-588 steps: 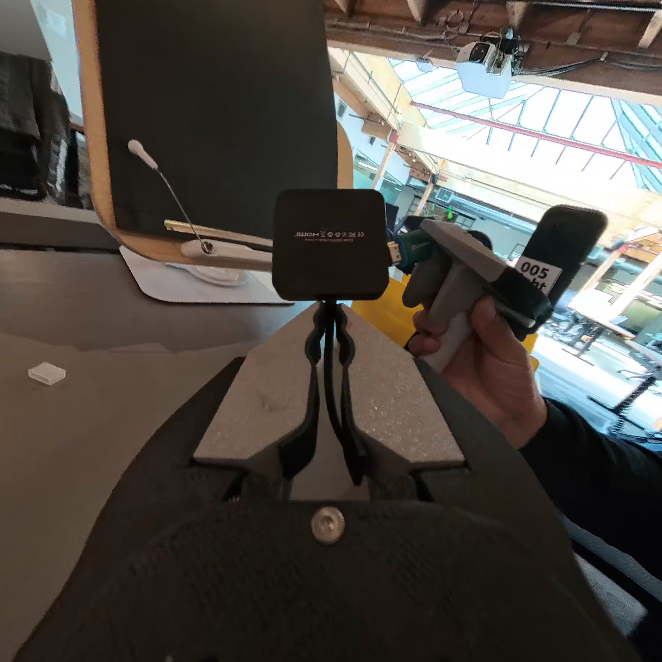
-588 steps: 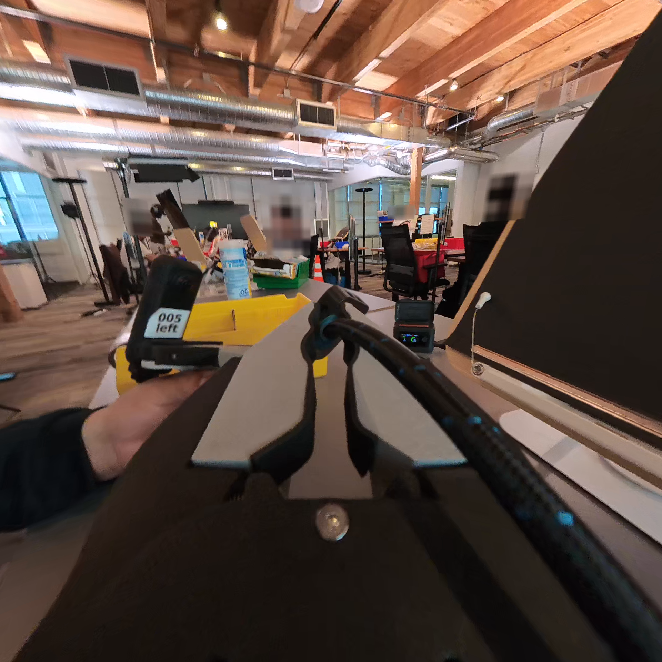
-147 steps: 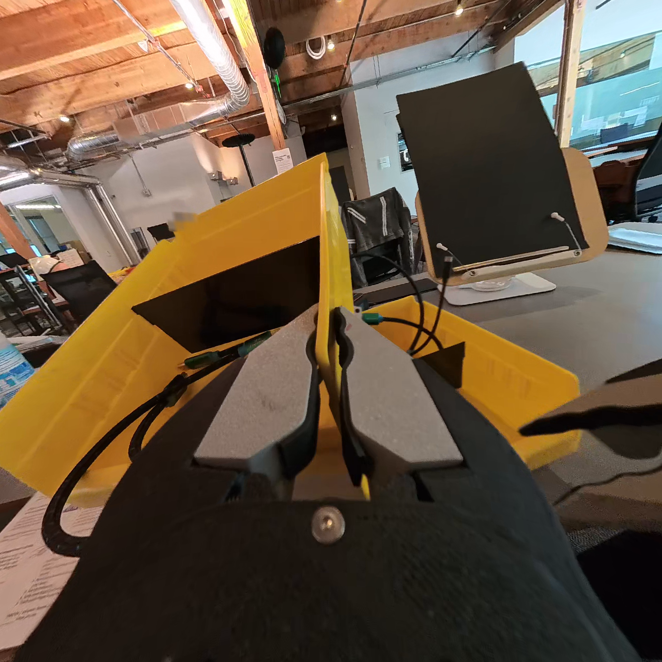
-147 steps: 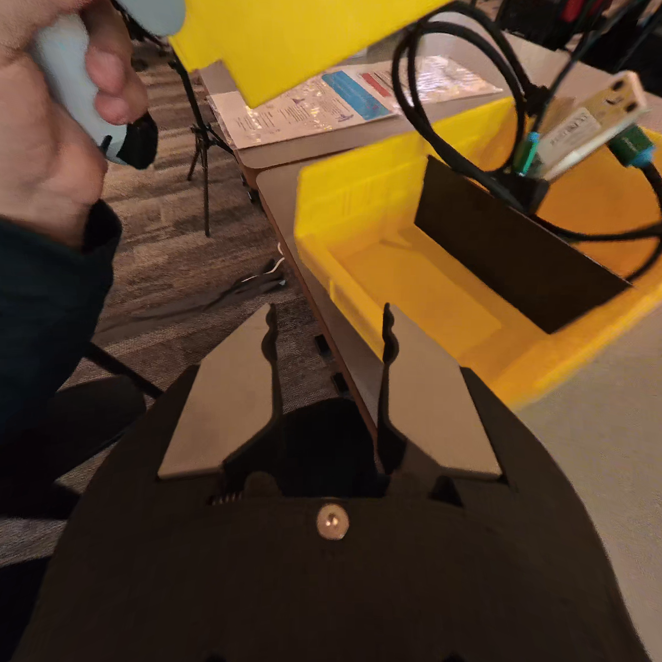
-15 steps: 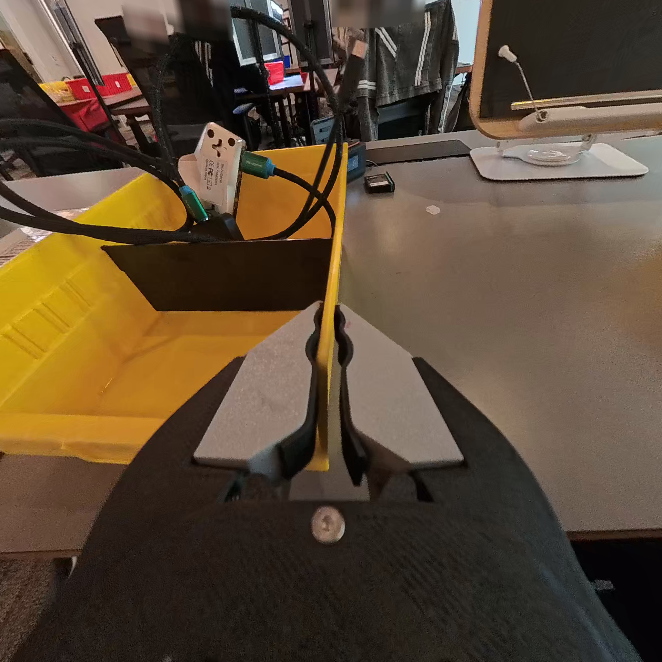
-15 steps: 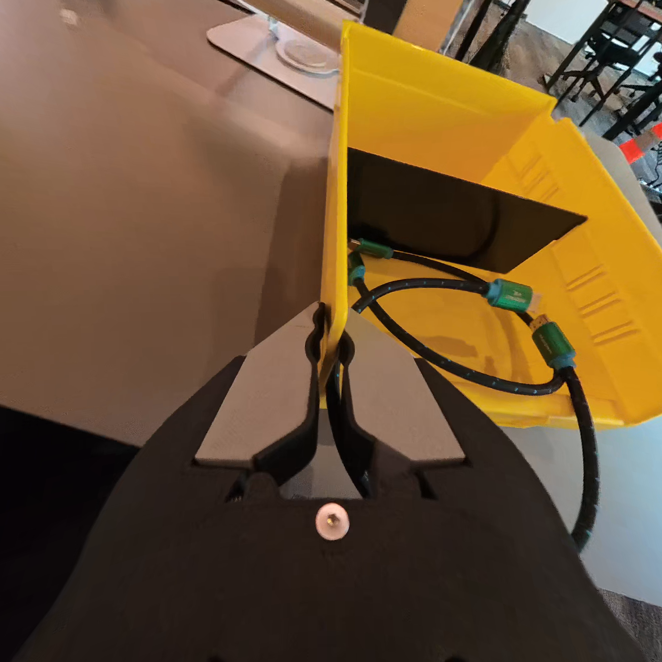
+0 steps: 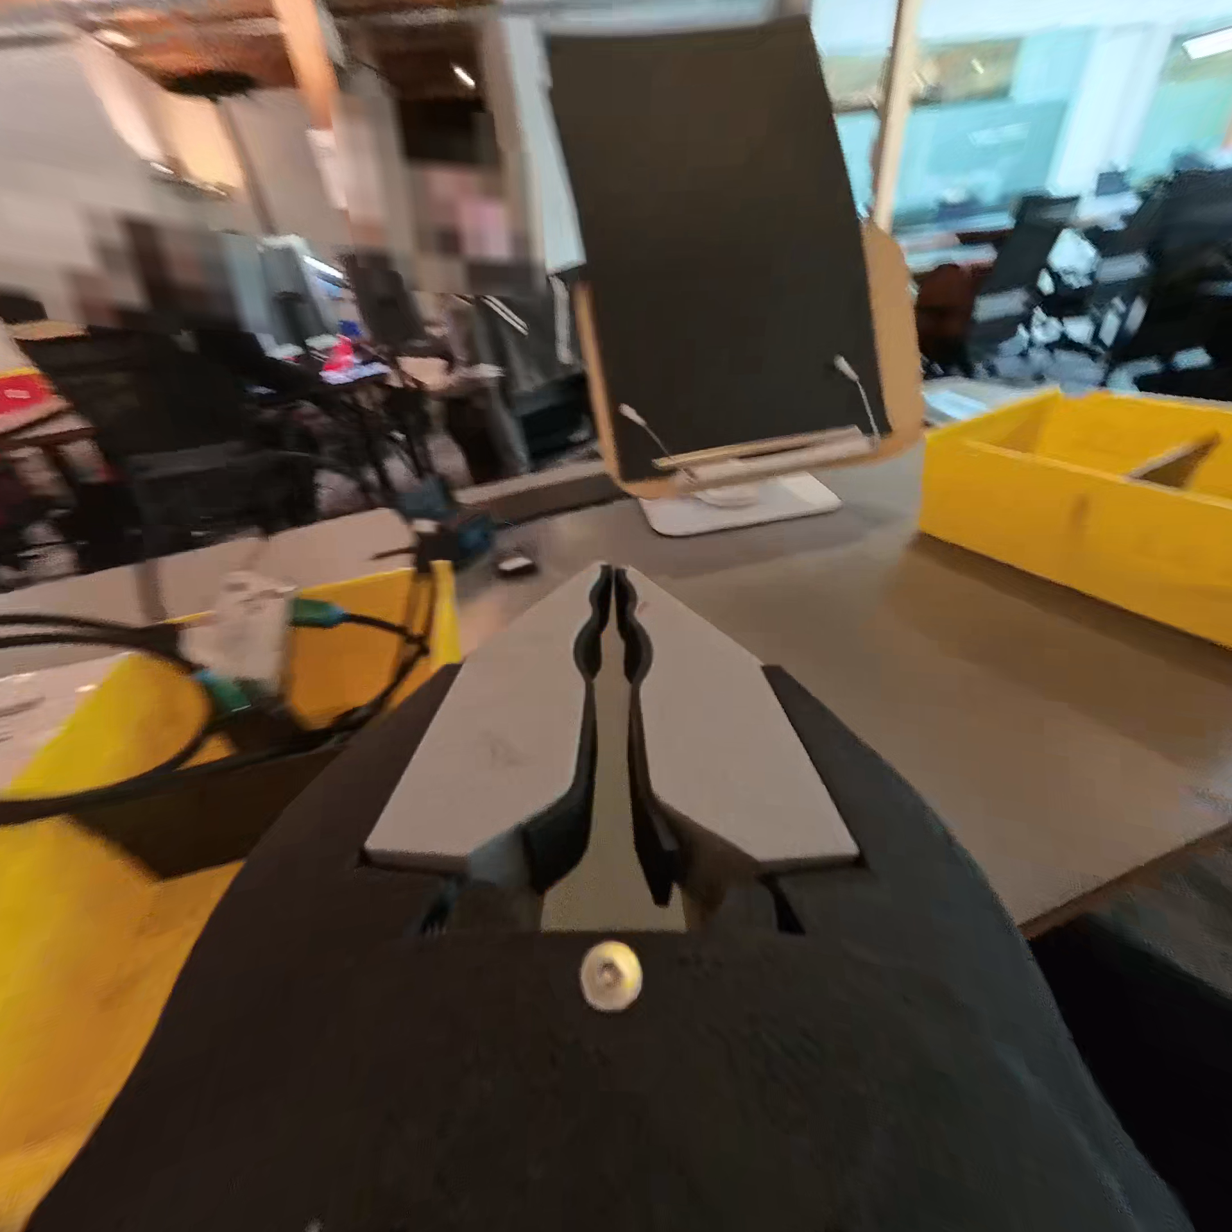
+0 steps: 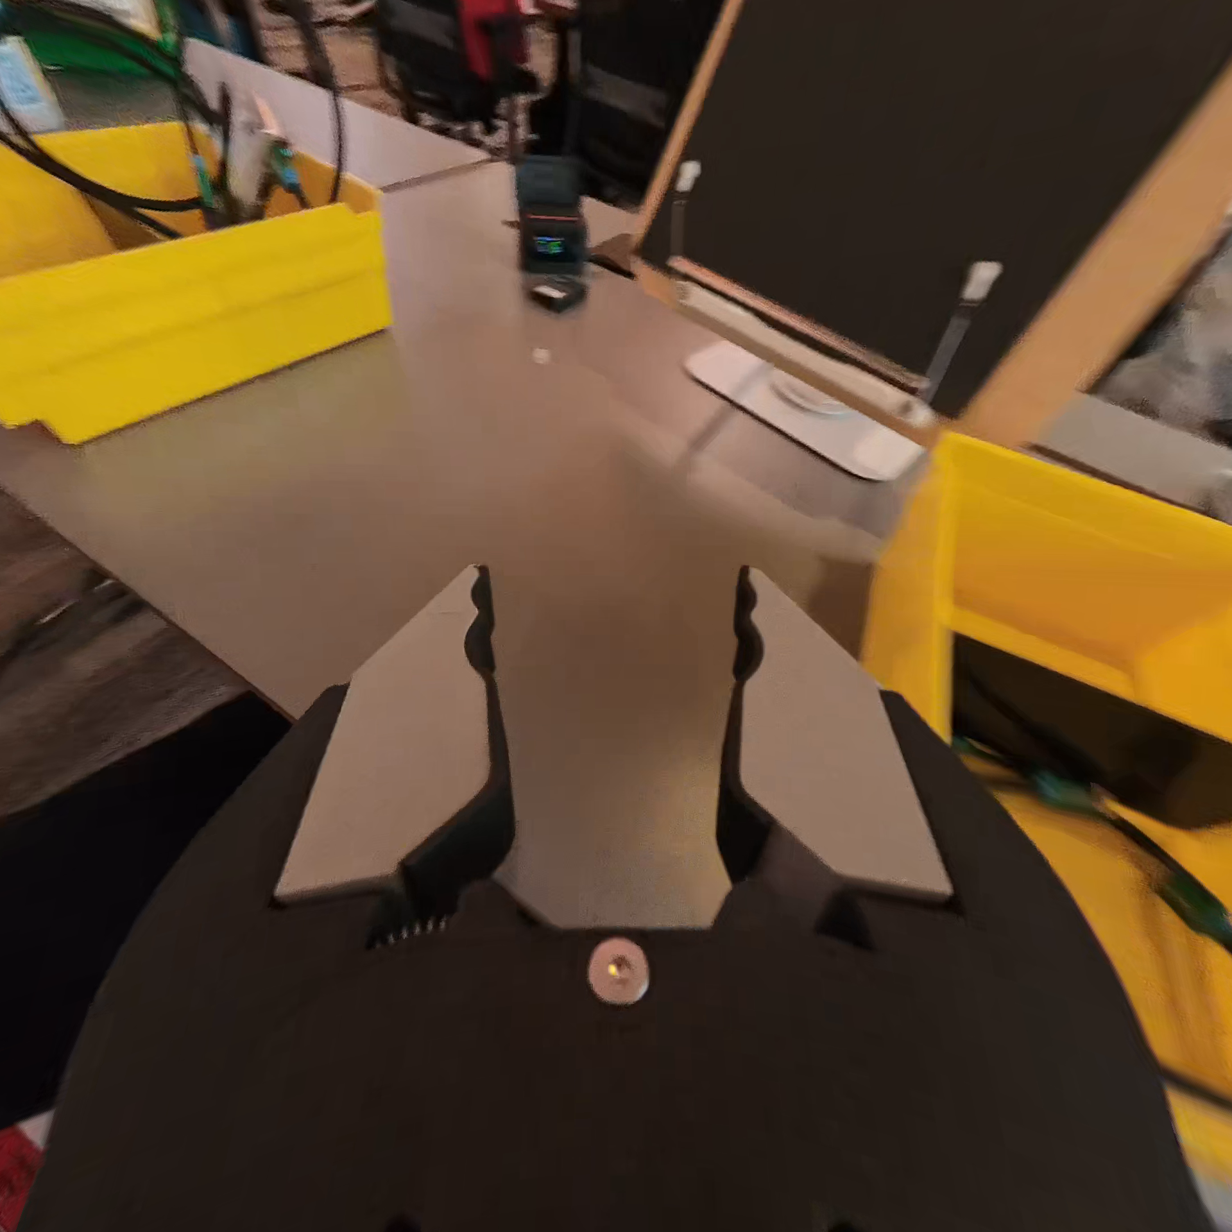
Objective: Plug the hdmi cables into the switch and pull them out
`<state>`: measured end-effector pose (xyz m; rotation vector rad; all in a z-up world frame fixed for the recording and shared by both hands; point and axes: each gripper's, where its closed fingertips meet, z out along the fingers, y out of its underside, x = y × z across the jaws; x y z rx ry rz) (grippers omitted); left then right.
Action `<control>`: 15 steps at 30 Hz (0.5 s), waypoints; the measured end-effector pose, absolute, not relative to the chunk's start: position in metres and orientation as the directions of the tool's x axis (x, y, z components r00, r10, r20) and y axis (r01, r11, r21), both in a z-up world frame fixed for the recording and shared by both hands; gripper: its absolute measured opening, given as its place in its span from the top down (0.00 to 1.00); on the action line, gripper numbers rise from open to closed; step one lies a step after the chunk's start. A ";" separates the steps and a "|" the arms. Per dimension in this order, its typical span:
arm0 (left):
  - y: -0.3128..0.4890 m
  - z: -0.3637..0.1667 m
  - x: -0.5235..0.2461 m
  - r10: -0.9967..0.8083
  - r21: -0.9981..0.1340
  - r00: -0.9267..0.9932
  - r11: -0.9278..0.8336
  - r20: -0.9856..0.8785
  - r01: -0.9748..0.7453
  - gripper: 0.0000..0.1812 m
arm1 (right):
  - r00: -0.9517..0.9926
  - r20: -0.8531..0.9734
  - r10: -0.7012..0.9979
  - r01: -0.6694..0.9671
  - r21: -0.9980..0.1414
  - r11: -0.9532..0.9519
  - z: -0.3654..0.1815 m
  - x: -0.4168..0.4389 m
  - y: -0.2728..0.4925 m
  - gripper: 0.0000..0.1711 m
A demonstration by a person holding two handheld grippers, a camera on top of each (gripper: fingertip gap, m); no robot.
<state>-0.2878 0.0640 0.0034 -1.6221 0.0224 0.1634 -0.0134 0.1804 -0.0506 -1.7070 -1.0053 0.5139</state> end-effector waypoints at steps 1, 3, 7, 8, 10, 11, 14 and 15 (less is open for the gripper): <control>0.090 -0.011 -0.276 0.039 -0.987 0.991 -0.105 -0.125 -0.121 0.97 | 0.521 0.113 0.846 0.379 -0.919 -0.111 -0.056 -0.036 0.183 0.57; 0.144 -0.041 -0.254 -0.058 -0.979 0.993 -0.165 -0.107 -0.115 0.88 | 0.476 0.069 0.877 0.397 -0.907 -0.144 -0.073 -0.079 0.196 0.48; 0.236 -0.092 -0.260 0.022 -0.966 0.979 -0.171 -0.201 -0.194 0.97 | 0.463 0.106 0.880 0.447 -0.885 -0.129 -0.112 -0.147 0.244 0.47; 0.252 -0.102 -0.264 0.043 -0.959 0.973 -0.182 -0.228 -0.217 0.96 | 0.474 0.139 0.870 0.464 -0.878 -0.112 -0.121 -0.159 0.259 0.47; 0.279 -0.115 -0.270 0.074 -0.951 0.962 -0.191 -0.262 -0.244 0.95 | 0.484 0.177 0.857 0.490 -0.866 -0.097 -0.139 -0.180 0.287 0.47; 0.291 -0.121 -0.274 0.077 -0.944 0.956 -0.202 -0.282 -0.262 0.94 | 0.488 0.195 0.851 0.494 -0.865 -0.085 -0.145 -0.189 0.300 0.47; 0.324 -0.117 -0.286 0.105 -0.920 0.924 -0.184 -0.368 -0.345 0.93 | 0.489 0.233 0.841 0.499 -0.865 -0.050 -0.159 -0.211 0.333 0.48; 0.334 -0.118 -0.289 0.096 -0.913 0.918 -0.185 -0.386 -0.364 0.93 | 0.482 0.227 0.847 0.503 -0.862 -0.055 -0.161 -0.218 0.341 0.47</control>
